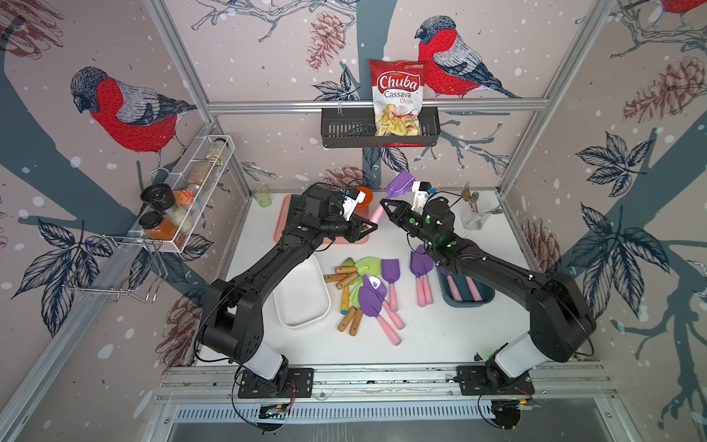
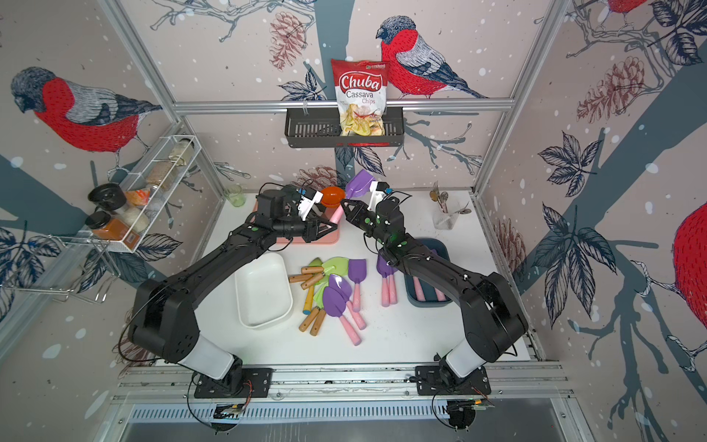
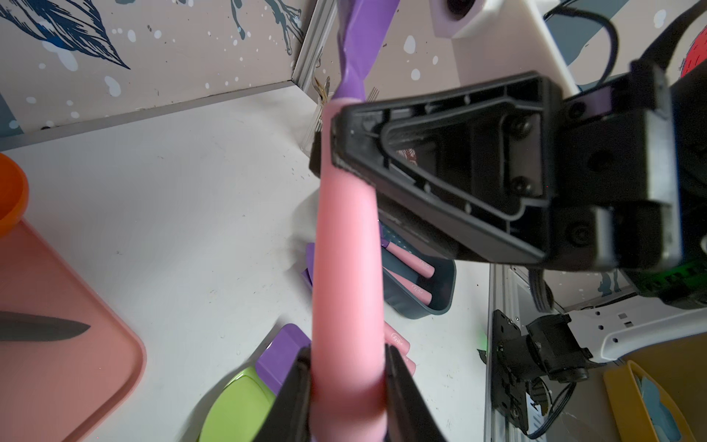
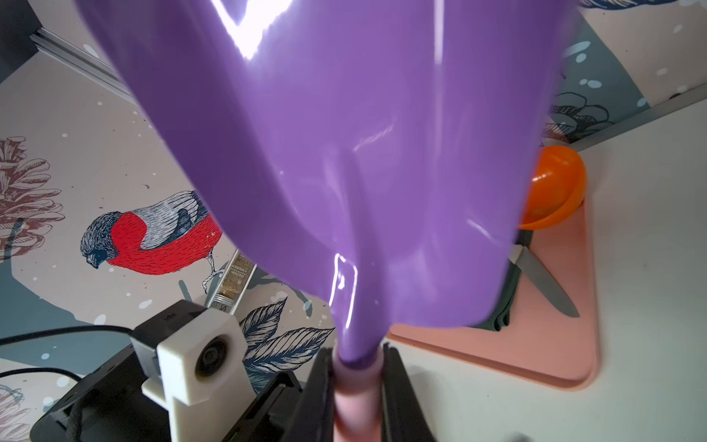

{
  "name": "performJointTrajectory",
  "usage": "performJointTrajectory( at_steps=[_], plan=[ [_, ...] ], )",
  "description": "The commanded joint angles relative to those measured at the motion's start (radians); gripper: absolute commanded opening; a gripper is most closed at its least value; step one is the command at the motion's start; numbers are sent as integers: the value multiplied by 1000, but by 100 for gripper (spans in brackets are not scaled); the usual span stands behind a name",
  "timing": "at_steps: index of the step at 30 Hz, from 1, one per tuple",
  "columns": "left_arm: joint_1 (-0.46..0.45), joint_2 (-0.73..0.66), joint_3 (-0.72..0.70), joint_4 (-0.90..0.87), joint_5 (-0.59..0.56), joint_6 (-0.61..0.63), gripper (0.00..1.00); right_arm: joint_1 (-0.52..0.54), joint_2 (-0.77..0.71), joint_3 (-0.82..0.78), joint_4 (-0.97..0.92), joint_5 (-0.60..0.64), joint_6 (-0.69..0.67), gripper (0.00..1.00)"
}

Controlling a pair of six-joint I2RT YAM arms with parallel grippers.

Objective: Sort the small shovels by color and place them into the storage box
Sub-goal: Pick up the shovel from the center of the board, then place the shovel in the storage box.

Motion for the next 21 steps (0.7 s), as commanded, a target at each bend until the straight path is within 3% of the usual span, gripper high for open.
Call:
performJointTrajectory(
  at_steps=[1, 2, 4, 7, 11, 16, 21],
  plan=[
    [0, -5, -2, 30, 9, 18, 0, -4, -14, 38, -55, -12, -43, 8],
    [-1, -5, 0, 28, 4, 18, 7, -11, -20, 50, -106, -20, -69, 8],
    [-1, -2, 2, 19, -13, 20, 33, -40, -38, 77, -254, -54, -140, 8],
    [0, -1, 3, -5, -43, 41, 53, -110, -74, 107, -517, -119, -269, 8],
    [0, -3, -6, -43, -92, 88, 66, -232, -111, 130, -883, -181, -464, 8],
    [0, -4, -15, -93, -124, 156, 71, -390, -67, 125, -1290, -180, -668, 9],
    [0, -12, -34, -102, -133, 177, 71, -450, 19, 96, -1447, -58, -745, 10]
  ],
)
